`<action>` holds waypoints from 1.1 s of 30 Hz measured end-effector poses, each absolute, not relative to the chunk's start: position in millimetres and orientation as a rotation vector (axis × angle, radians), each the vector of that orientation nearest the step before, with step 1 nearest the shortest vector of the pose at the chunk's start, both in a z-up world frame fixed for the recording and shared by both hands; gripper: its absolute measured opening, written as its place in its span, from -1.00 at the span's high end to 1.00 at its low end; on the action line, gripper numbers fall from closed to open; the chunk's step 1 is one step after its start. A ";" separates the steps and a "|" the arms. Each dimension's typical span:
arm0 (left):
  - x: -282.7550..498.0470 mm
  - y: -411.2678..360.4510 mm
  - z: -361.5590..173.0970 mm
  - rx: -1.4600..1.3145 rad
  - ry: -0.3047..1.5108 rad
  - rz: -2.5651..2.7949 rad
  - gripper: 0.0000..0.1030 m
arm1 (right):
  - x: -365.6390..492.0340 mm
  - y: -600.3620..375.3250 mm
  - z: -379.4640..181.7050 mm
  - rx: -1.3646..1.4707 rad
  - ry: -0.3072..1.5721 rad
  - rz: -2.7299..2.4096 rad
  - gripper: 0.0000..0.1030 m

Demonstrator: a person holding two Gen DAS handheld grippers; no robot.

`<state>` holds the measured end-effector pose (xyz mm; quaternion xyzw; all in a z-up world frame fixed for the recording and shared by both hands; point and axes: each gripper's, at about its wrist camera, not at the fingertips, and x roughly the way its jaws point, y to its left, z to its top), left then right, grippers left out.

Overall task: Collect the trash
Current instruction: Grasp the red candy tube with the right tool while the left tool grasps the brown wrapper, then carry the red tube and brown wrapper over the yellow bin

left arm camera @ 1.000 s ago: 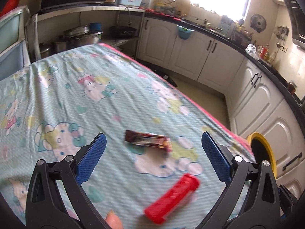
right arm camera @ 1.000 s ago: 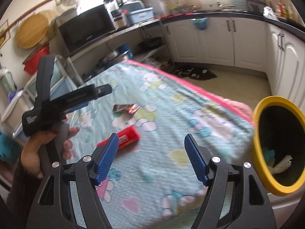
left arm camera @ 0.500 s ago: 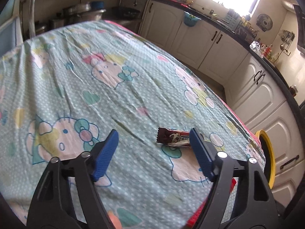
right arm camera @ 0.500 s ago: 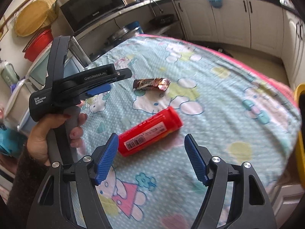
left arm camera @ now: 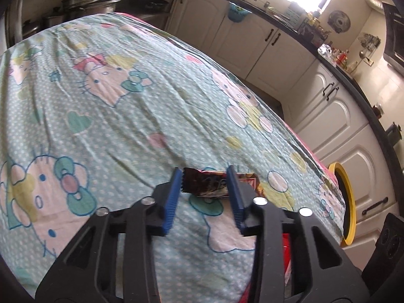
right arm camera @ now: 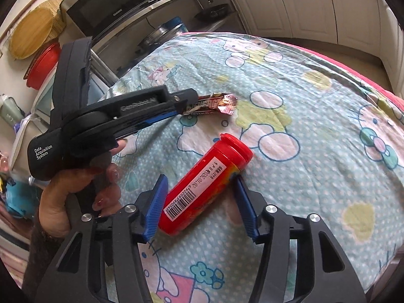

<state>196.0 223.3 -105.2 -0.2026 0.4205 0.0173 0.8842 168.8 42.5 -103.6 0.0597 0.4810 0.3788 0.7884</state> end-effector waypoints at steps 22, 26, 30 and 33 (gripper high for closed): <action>168.6 206.6 -89.3 -0.367 0.840 0.011 1.00 | 160.4 2.7 -90.7 0.165 0.992 0.845 0.45; 162.2 194.1 -73.3 -0.349 0.807 -0.003 1.00 | 164.9 -18.5 -83.4 0.194 0.963 0.817 0.46; 162.2 176.9 -59.5 -0.322 0.788 -0.022 1.00 | 170.9 -43.1 -72.0 0.216 0.919 0.782 0.46; 166.2 163.0 -48.6 -0.308 0.775 -0.041 1.00 | 175.6 -61.2 -65.3 0.239 0.892 0.753 0.46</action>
